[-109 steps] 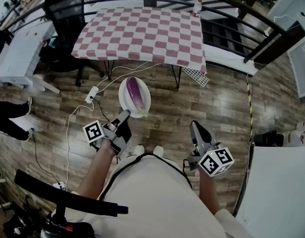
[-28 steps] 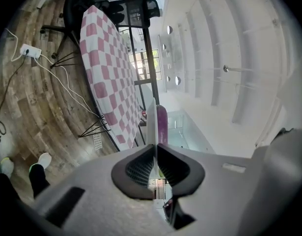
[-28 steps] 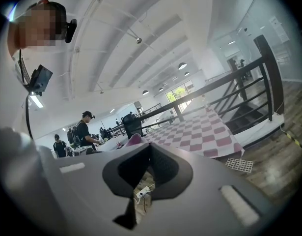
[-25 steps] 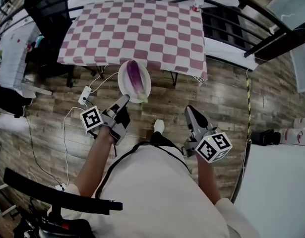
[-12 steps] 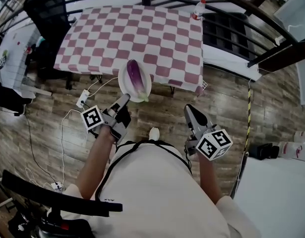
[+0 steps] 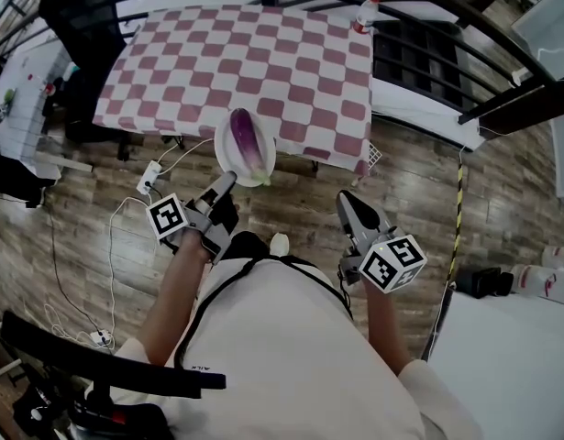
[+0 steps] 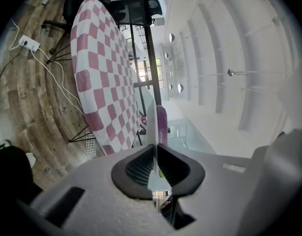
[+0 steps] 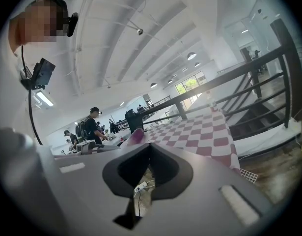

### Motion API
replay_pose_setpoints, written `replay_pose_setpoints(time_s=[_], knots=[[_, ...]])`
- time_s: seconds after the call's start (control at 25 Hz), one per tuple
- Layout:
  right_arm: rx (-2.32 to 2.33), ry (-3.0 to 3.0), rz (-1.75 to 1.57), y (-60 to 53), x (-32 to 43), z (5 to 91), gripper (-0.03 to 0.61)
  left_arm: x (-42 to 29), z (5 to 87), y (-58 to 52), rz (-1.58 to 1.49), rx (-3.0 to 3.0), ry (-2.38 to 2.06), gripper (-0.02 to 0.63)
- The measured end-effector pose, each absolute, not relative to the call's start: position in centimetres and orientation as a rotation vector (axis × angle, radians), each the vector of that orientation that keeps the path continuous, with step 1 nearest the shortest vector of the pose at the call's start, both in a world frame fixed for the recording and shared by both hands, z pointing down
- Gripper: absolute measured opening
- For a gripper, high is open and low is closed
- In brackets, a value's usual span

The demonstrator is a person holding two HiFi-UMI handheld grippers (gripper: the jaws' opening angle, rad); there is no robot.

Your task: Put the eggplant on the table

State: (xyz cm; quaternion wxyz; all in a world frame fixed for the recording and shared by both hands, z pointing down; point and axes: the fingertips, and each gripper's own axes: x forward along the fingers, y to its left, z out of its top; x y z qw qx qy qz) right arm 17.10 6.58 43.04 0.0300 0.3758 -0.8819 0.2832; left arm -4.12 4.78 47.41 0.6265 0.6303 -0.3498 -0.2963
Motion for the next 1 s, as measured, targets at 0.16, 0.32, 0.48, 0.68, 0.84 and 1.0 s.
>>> replay_pose_setpoints(time_s=[0.16,0.32,0.48,0.68,0.84,1.0], knots=[[1.155,-2.716,0.866,6.5,17.5,42.9,0.008,-3.8,47.5,4.7,-0.686,1.438,-0.802,0.031],[1.179,-2.713,0.872,6.5,18.2,43.0,0.008,-3.3,47.3,4.5,-0.682,1.445,-0.799,0.031],[1.185,-2.715,0.874,6.4,18.3,43.0,0.008,-3.1,46.8,3.8,-0.685,1.461,-0.795,0.031],[1.192,-2.721,0.861,5.9,18.1,42.9,0.008,-3.1,46.7,3.1,-0.683,1.475,-0.789,0.031],[1.197,-2.717,0.857,5.3,17.6,43.1,0.008,-3.3,47.0,2.2,-0.676,1.475,-0.781,0.031],[1.213,-2.709,0.864,4.1,16.8,43.6,0.008,-3.8,47.8,0.9,-0.663,1.467,-0.767,0.031]])
